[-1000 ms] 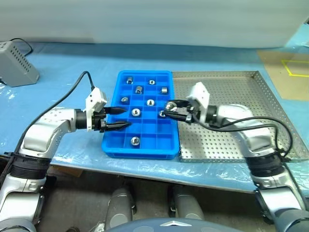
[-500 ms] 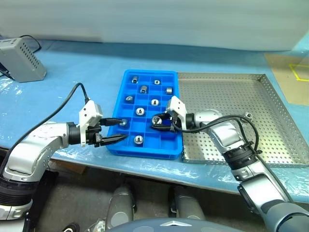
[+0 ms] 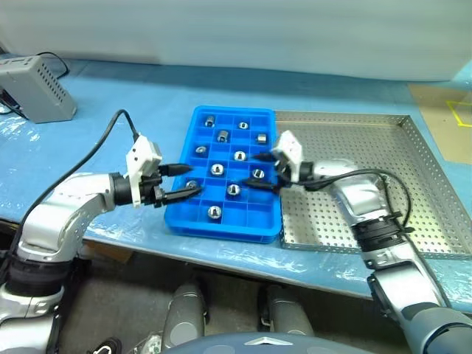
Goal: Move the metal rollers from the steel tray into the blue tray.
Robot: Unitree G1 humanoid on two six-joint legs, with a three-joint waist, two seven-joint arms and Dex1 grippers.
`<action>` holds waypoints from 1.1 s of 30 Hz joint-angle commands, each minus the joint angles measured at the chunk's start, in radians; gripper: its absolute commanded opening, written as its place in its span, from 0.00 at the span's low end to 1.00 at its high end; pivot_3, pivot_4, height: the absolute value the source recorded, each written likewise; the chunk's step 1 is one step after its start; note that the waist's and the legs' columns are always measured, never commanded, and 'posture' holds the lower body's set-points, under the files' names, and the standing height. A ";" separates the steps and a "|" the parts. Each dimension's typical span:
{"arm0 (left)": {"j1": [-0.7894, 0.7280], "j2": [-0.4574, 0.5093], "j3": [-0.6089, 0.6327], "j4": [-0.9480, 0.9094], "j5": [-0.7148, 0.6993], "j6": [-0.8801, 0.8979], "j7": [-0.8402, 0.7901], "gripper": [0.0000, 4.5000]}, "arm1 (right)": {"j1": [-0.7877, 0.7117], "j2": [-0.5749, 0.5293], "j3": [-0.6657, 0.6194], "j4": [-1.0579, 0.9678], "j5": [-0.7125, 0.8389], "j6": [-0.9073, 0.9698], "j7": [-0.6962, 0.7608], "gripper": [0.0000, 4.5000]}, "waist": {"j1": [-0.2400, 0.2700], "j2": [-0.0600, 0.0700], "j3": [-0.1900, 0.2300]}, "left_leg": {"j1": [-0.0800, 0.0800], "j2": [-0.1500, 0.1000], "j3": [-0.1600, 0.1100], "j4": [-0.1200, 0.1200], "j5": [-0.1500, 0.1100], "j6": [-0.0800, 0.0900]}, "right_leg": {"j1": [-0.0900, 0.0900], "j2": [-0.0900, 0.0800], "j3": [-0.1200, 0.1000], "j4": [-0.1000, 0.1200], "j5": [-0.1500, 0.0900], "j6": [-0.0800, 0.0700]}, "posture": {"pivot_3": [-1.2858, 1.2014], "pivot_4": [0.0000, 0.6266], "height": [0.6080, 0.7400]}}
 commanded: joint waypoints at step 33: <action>-0.379 -0.405 -0.226 0.450 0.166 -0.213 -0.140 0.74 | 0.128 -0.262 -0.332 0.410 -0.122 -0.234 -0.312 0.98 | -0.105 0.000 0.000 | -0.005 -0.001 0.002 0.009 -0.004 0.013 | -0.001 0.001 0.001 -0.002 0.000 0.000 | 0.37 0.24 1.00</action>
